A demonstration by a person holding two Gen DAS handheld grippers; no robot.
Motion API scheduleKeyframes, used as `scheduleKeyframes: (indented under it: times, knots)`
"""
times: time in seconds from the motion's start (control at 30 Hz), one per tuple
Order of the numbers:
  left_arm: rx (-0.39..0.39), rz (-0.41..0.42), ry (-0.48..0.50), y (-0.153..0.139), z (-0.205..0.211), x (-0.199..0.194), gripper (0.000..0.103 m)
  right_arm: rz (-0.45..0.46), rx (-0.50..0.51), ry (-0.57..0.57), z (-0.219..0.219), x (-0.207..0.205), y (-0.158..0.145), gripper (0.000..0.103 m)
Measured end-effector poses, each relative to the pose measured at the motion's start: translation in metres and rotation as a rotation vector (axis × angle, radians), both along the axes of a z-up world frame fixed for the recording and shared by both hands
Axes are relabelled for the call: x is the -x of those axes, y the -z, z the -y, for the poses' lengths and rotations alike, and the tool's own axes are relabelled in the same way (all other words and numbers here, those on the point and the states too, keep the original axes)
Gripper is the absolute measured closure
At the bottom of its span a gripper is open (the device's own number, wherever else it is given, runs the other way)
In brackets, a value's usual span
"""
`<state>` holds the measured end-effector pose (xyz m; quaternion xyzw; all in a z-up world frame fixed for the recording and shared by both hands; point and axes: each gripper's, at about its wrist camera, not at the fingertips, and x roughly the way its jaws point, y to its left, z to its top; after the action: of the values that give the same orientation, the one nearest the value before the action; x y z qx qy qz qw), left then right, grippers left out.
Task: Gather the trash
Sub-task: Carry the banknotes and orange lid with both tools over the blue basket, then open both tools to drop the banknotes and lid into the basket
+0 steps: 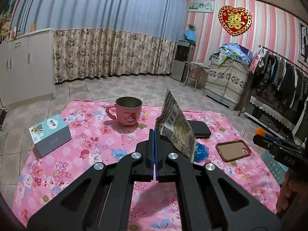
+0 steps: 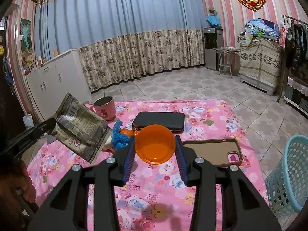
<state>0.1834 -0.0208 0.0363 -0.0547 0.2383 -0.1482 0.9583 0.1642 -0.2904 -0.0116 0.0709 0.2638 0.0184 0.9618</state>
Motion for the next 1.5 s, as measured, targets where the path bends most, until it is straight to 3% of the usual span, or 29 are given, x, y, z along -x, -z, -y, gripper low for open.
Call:
scheduleKeyframes:
  times: [0.2, 0.3, 0.6, 0.77, 0.9, 0.97, 1.1, 1.27, 1.5]
  knots:
    - [0.025, 0.022, -0.02, -0.005, -0.001, 0.003, 0.103, 0.028, -0.005, 0.032, 0.014, 0.007, -0.009, 0.063]
    - [0.075, 0.018, 0.018, -0.011, 0.001, 0.003, 0.103, 0.033, -0.016, 0.049, 0.023, 0.009, -0.011, 0.063]
    - [0.116, 0.098, 0.074, -0.059, 0.049, 0.005, 0.103, 0.131, -0.042, 0.152, 0.075, 0.041, -0.039, 0.063]
    - [0.134, 0.114, 0.165, -0.075, 0.111, 0.011, 0.103, 0.165, -0.018, 0.292, 0.136, 0.076, -0.051, 0.063]
    - [0.175, 0.096, 0.271, -0.074, 0.169, 0.019, 0.103, 0.15, 0.224, 0.528, 0.179, 0.116, -0.055, 0.063]
    - [0.19, 0.082, 0.323, -0.071, 0.205, 0.025, 0.103, 0.133, 0.27, 0.593, 0.203, 0.137, -0.054, 0.063]
    - [0.206, 0.043, 0.428, -0.059, 0.285, 0.039, 0.103, 0.113, 0.216, 0.697, 0.243, 0.166, -0.049, 0.063]
    - [0.17, -0.002, 0.516, -0.037, 0.357, 0.048, 0.103, 0.13, 0.124, 0.734, 0.277, 0.181, -0.039, 0.063]
    - [0.123, -0.074, 0.563, -0.005, 0.404, 0.046, 0.103, 0.121, 0.035, 0.743, 0.305, 0.179, -0.02, 0.063]
